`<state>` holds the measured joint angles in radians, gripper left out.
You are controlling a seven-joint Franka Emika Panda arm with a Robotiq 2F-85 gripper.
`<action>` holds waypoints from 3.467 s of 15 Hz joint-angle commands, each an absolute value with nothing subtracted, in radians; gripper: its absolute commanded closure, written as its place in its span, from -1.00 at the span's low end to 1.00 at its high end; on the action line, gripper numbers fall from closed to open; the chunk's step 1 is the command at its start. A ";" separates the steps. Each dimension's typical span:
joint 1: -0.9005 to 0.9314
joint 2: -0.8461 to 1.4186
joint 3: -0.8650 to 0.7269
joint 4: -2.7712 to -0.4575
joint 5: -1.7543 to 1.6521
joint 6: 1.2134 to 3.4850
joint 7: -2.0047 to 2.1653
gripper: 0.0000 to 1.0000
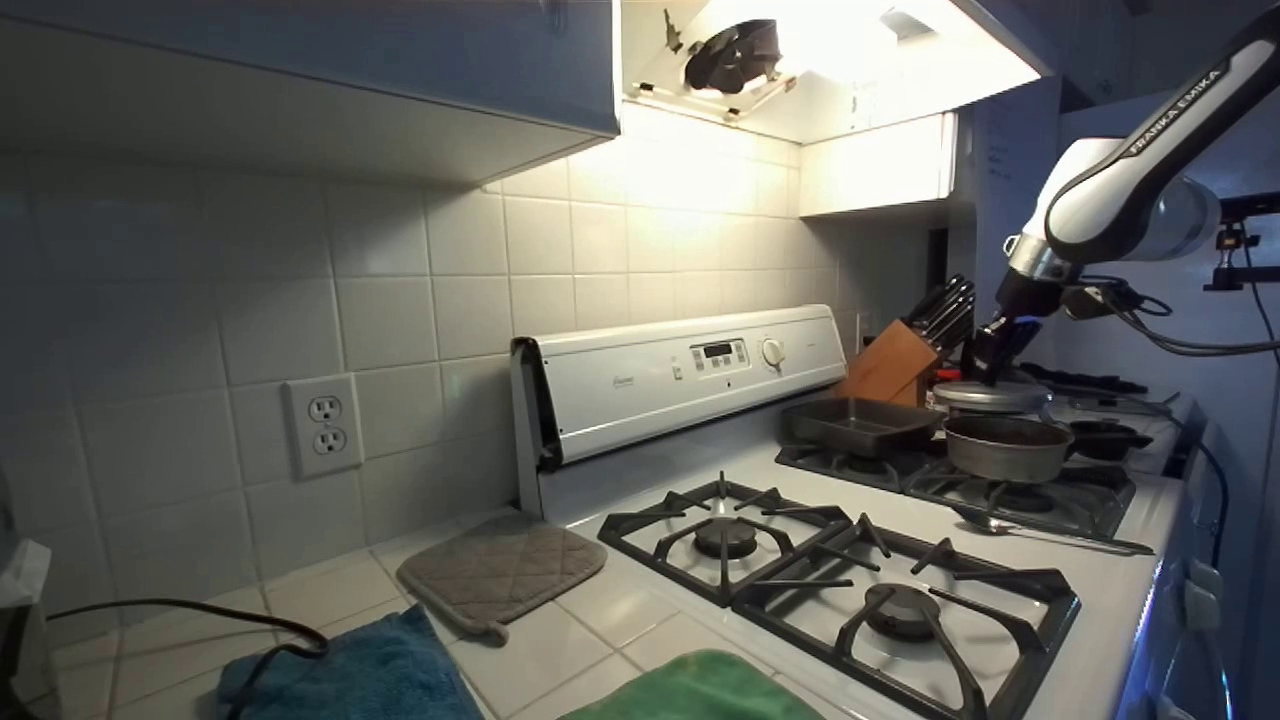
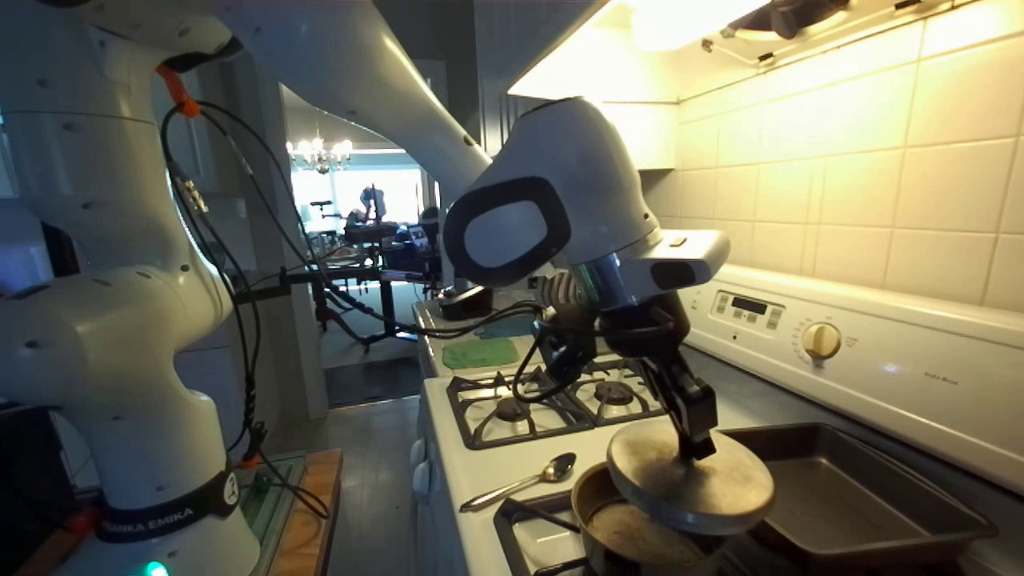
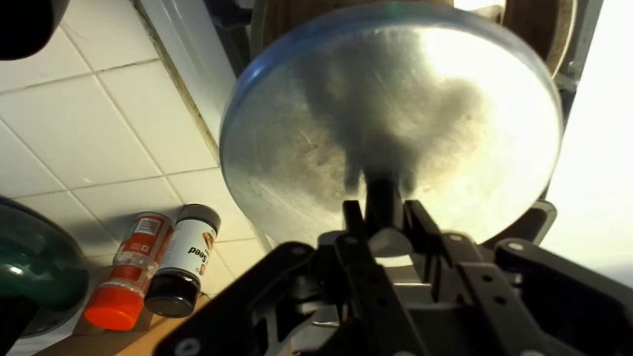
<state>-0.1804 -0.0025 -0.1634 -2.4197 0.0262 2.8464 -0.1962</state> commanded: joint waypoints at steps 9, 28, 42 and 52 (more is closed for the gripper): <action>-0.161 -0.041 -0.156 -2.520 0.040 2.896 -0.311 0.87; -0.157 -0.032 -0.157 -2.567 0.118 2.960 -0.403 0.87; -0.133 -0.012 -0.154 -2.572 0.296 3.034 -0.558 0.87; -0.138 0.006 -0.154 -2.573 0.288 3.044 -0.562 0.87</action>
